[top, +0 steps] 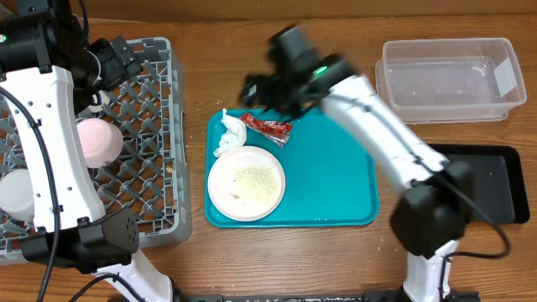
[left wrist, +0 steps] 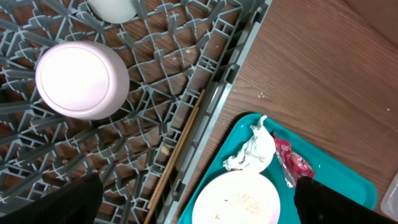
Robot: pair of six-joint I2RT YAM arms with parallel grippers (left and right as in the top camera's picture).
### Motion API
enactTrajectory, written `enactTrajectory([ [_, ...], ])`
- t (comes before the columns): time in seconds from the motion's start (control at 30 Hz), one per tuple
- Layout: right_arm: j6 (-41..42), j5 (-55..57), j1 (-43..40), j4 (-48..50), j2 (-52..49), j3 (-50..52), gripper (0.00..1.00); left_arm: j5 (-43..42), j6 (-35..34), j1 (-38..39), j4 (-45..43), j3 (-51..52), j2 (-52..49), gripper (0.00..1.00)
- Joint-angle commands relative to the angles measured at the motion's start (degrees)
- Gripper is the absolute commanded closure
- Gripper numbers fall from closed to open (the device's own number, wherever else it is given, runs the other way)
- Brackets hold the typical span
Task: Sort waste into correct bins and load items into the dishwasher
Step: 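Move the right gripper to the red wrapper and grasp it, then carry the red wrapper to the clear container and drop it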
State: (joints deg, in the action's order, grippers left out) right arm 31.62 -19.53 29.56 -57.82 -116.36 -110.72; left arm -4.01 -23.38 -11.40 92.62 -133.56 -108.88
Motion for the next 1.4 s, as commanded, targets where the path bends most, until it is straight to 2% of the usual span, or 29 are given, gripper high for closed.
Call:
enactTrajectory([
  [0.0, -8.33, 4.33, -4.72, -3.45, 5.66, -3.26, 0.00, 0.39, 1.11, -0.20, -0.09, -0.52, 0.22, 0.00],
  [0.1, -9.81, 5.60, -8.15, -6.43, 5.60, -2.86, 0.02, 0.39, 1.11, -0.20, -0.09, -0.50, 0.22, 0.00],
  [0.23, -13.22, 7.06, -9.49, -3.89, 4.70, 1.42, 0.03, 0.39, 1.11, -0.20, -0.09, -0.50, 0.22, 0.00],
  [0.3, -18.14, 6.62, -8.57, -1.73, 3.98, 4.26, 0.04, 0.39, 1.11, -0.20, -0.07, -0.52, 0.22, 0.00],
  [0.37, -27.67, 6.64, -6.47, 0.66, 2.49, 7.93, 0.04, 0.39, 1.11, -0.20, -0.07, -0.50, 0.22, 0.00],
  [0.47, -32.20, 6.88, -4.52, 3.13, 0.44, 10.93, 0.04, 0.39, 1.11, -0.20, -0.09, -0.52, 0.22, 0.00],
  [0.57, -32.28, 7.06, -3.10, 6.03, -1.66, 12.94, 0.06, 0.39, 1.11, -0.20, -0.09, -0.50, 0.22, 0.00],
  [0.7, -32.24, 7.08, -0.83, 8.20, -4.81, 13.00, 0.15, 0.39, 1.11, -0.20, -0.09, -0.50, 0.22, 0.00],
  [0.8, -32.24, 7.93, 0.92, 9.77, -6.40, 13.00, 0.15, 0.39, 1.11, -0.20, -0.09, -0.52, 0.22, 0.00],
  [1.03, -32.30, 20.61, 5.22, 12.46, -10.91, 13.03, 0.15, 0.39, 1.11, -0.20, -0.09, -0.50, 0.22, 0.00],
  [1.17, -32.22, 21.20, 5.35, 12.33, -12.87, 13.03, 0.16, 0.39, 1.11, -0.20, -0.09, -0.50, 0.22, 0.00],
  [1.23, -32.06, 21.24, 5.35, 12.68, -14.23, 13.03, 0.20, 0.39, 1.11, -0.20, -0.09, -0.52, 0.22, 0.00],
  [1.37, -29.77, 23.47, 4.83, 12.22, -14.58, 12.96, 0.54, 0.39, 1.11, -0.20, -0.09, -0.50, 0.22, 0.00],
])
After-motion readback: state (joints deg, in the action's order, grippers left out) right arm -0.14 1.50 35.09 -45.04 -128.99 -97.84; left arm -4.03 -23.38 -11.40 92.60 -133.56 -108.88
